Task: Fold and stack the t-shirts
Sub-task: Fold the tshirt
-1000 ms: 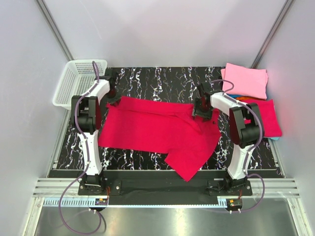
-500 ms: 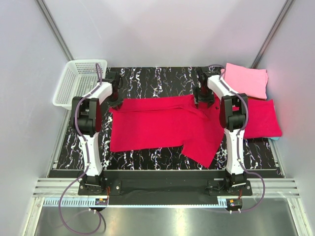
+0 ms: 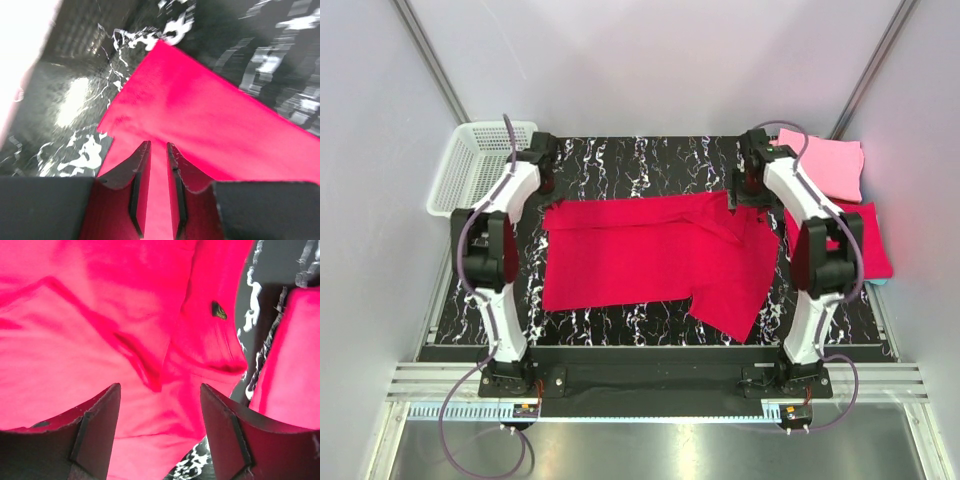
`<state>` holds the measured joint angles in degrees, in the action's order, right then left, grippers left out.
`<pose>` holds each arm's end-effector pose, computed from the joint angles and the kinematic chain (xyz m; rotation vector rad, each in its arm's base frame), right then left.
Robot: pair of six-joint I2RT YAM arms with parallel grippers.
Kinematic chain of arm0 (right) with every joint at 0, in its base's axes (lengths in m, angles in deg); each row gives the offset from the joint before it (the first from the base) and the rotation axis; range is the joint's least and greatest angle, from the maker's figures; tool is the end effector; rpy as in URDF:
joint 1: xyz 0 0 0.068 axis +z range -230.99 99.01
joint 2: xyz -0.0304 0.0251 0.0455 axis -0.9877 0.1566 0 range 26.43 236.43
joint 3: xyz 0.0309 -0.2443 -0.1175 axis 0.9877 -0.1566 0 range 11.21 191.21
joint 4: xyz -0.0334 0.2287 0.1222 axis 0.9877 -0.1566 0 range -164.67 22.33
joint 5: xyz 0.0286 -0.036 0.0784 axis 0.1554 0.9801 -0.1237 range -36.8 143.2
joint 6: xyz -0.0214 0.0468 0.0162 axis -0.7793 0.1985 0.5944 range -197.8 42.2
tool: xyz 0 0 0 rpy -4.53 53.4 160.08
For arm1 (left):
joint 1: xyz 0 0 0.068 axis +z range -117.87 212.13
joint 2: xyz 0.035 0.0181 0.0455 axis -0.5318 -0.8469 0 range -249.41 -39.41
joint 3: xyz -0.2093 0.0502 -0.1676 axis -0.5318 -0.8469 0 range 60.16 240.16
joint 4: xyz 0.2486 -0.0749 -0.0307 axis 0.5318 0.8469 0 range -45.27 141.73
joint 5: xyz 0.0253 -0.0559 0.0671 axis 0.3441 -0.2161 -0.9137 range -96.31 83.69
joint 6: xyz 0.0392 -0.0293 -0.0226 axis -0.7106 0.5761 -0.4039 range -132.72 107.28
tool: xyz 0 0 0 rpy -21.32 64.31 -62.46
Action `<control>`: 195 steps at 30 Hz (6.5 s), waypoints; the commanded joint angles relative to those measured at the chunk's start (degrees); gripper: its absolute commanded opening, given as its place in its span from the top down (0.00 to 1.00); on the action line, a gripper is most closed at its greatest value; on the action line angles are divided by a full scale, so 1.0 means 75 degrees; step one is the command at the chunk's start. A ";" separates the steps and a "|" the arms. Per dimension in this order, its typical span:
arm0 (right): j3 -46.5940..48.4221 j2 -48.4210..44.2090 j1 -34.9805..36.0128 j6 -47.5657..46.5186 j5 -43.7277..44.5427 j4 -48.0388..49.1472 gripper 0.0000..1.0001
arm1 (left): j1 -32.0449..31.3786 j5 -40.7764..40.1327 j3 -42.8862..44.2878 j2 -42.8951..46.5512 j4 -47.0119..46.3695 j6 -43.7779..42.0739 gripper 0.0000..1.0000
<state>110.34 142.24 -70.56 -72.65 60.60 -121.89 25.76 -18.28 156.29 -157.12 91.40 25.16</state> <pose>0.4165 0.0720 0.2351 -0.0983 2.7903 -0.1150 0.4312 -0.0407 0.2118 -0.7892 2.5956 0.0668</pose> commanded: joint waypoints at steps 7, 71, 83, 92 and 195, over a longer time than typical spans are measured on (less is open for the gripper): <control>-0.3484 -0.2607 0.0377 0.1093 -0.1149 0.1870 0.29 | -0.0953 -0.0267 -0.2339 0.2814 -0.0375 0.0091 0.76; -0.3329 -0.2545 0.1268 0.1705 -0.0505 0.2819 0.49 | -0.2408 -0.1405 -0.5378 0.5847 0.0094 0.1371 0.79; -0.0527 0.0660 0.1257 0.1095 -0.1560 0.3372 0.60 | -0.2326 -0.0327 -0.5307 0.6273 -0.0211 0.0714 0.77; -0.0281 0.1000 0.1257 0.1048 -0.2181 0.3760 0.61 | -0.2279 -0.0022 -0.5377 0.5839 -0.0504 0.0643 0.77; -0.7839 -0.6933 0.2874 0.5314 -0.0576 0.2319 0.41 | -0.3123 -0.2506 -0.7698 0.6218 0.2167 0.4932 0.70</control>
<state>51.24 90.68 -49.46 -32.41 56.71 -105.21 2.83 -33.12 95.86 -106.37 107.77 60.84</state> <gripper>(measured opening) 0.584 0.289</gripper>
